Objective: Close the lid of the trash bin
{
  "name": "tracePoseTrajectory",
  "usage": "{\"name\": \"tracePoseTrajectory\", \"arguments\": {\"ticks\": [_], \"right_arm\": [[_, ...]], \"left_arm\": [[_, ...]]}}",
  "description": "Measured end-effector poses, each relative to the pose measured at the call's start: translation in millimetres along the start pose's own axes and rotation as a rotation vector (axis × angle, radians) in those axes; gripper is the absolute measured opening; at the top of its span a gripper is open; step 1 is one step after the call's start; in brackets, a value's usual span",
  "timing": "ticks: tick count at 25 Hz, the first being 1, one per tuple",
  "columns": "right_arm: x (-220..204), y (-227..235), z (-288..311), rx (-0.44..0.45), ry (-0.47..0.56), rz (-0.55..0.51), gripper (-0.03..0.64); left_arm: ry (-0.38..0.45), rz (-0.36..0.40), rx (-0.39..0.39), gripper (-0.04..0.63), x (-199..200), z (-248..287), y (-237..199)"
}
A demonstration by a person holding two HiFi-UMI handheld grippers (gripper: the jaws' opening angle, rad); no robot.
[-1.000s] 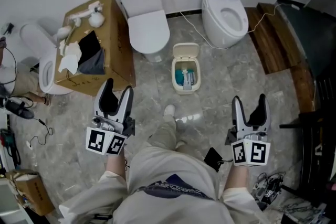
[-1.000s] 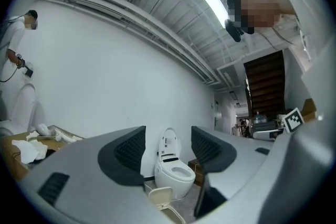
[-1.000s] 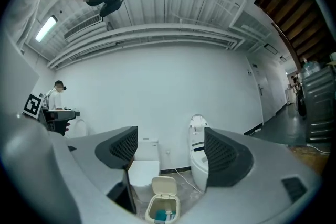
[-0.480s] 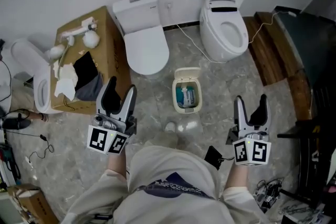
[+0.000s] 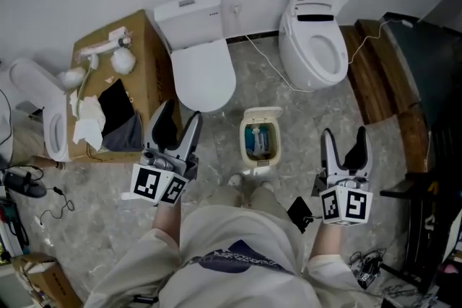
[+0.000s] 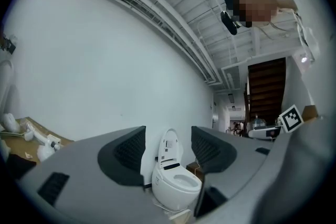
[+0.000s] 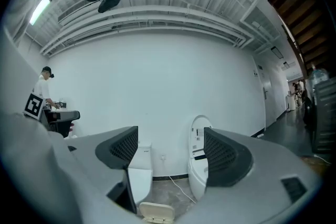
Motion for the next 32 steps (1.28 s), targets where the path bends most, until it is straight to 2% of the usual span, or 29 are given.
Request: {"name": "tracePoseTrajectory", "arguments": {"ticks": [6, 13, 17, 20, 25, 29, 32], "right_arm": [[1, 21, 41, 0.049, -0.043, -0.012, 0.383], [-12, 62, 90, 0.142, -0.164, -0.188, 0.377], [-35, 79, 122, 0.191, -0.253, -0.252, 0.371], [-69, 83, 153, 0.259, -0.357, -0.314, 0.376], [-150, 69, 195, 0.495, -0.583, -0.424, 0.393], [-226, 59, 214, 0.640, -0.771, -0.578, 0.394], [-274, 52, 225, 0.708, -0.884, -0.658, 0.390]], "left_arm": [[-0.022, 0.036, 0.025, 0.250, -4, 39, 7], [-0.068, 0.067, 0.061, 0.250, -21, 70, 32], [-0.101, 0.093, 0.056, 0.250, -32, 84, 43], [-0.131, 0.124, 0.050, 0.250, -43, 90, 46], [-0.150, 0.155, 0.085, 0.250, -55, 95, 45], [-0.173, 0.151, 0.110, 0.250, -66, 93, 47], [-0.193, 0.145, 0.129, 0.250, -77, 88, 45]]}}
Point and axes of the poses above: the fingertips, and each gripper's own axes: z forward along the fingers, y to its right, x out of its top, the point moved 9 cm from there along -z, backward along the fingers, and after that the axes turned 13 degrees about z, right-handed, at the moved point
